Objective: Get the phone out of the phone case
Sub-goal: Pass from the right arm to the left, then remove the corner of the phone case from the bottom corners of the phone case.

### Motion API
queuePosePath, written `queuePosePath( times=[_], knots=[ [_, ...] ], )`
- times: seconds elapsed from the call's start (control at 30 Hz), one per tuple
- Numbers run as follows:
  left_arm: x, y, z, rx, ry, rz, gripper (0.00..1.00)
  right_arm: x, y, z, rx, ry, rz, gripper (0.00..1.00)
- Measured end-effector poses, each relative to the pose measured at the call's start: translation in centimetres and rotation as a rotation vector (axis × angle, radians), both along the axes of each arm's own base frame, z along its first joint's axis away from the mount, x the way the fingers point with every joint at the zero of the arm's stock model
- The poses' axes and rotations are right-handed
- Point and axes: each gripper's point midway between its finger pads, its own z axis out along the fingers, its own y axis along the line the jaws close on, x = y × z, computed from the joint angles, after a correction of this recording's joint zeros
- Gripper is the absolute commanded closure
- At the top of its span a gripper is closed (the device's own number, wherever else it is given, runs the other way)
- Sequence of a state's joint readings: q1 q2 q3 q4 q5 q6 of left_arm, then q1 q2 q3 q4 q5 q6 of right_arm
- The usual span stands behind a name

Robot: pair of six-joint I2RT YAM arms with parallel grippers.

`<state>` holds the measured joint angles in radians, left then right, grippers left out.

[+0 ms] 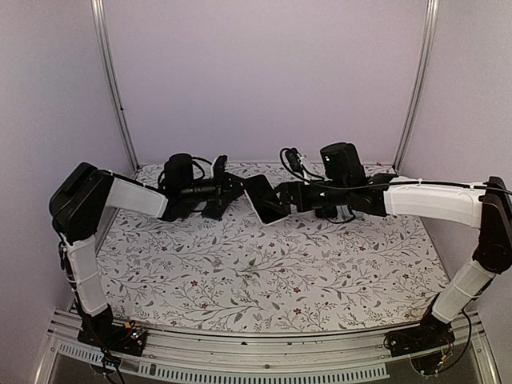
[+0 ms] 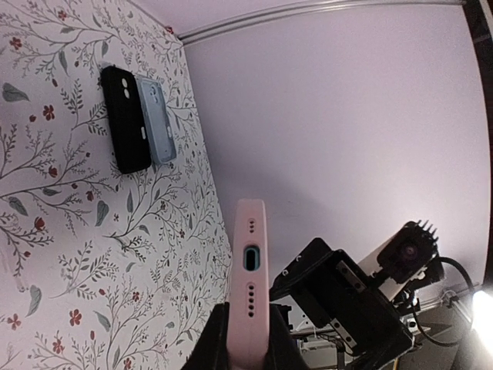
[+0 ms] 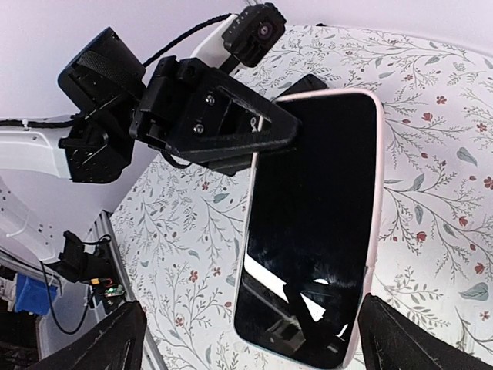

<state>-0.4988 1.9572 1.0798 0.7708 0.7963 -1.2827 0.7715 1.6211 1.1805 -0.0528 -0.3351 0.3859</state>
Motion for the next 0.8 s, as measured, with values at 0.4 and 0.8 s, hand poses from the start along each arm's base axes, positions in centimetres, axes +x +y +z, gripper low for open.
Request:
queuePosePath(
  times=[0.4, 0.8],
  knots=[
    [-0.8, 1.4, 3.8, -0.136, -0.047, 0.029, 1.00, -2.0, -1.5, -0.2, 0.191, 0.093, 0.098, 0.06],
    [-1.0, 2.8, 4.8, -0.223, 0.065, 0.119, 1.00, -2.9, -0.8, 2.8, 0.341, 0.051, 0.158, 0.25]
  ],
)
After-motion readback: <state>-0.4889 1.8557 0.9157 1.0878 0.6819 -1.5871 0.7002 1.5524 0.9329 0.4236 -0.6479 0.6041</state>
